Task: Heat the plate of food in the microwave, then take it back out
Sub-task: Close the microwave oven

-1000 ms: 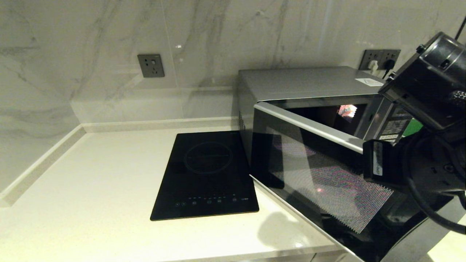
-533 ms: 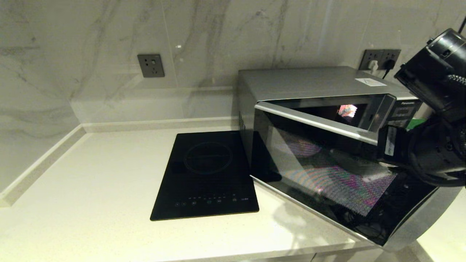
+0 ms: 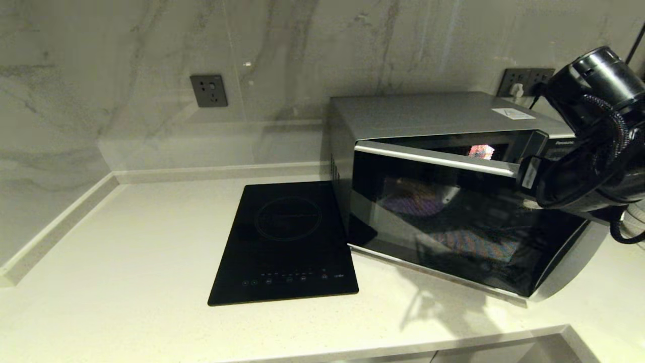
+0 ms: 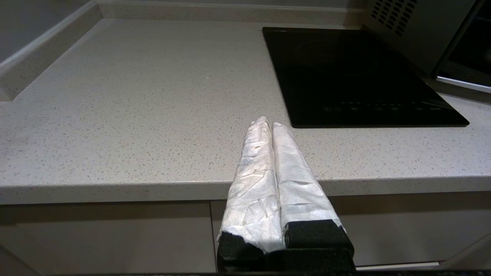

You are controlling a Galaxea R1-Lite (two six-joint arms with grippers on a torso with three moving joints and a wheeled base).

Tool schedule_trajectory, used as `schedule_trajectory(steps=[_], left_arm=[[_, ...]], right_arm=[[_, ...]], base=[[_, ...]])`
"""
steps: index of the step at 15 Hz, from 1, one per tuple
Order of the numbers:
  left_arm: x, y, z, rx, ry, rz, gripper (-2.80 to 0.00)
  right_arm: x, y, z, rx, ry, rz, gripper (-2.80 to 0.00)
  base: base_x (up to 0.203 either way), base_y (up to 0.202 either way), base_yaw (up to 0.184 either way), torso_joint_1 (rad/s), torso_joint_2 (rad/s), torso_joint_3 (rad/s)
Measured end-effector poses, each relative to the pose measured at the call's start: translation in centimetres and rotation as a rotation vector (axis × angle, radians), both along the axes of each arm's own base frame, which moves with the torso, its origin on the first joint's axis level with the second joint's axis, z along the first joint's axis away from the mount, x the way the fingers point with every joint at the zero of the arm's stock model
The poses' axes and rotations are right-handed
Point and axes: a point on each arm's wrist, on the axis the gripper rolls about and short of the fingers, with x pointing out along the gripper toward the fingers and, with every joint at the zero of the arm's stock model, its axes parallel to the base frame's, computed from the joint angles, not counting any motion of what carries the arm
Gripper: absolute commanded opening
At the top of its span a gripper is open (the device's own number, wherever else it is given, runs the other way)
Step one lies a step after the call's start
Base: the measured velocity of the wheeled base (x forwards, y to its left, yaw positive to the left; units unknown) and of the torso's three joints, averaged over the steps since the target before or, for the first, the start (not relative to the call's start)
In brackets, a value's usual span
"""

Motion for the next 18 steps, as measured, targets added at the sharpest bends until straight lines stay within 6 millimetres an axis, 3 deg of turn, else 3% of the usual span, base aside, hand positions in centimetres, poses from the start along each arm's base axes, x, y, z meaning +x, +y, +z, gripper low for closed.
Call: schedule_trajectory(steps=[10,18], left_arm=[[0.0,0.0,0.0,0.000,0.000,0.000,-2.80],[0.0,0.0,0.0,0.000,0.000,-0.001,-2.80]], right_arm=[[6.9,-2.9,-1.4,0.078,-0.147,-0.052,-2.80],[10.4,-3.7,-1.6,0.144,-0.256,-0.050,-2.80]], base=[[0.000,0.000,0.000,0.000,0.00,0.000],[0.000,0.000,0.000,0.000,0.00,0.000]])
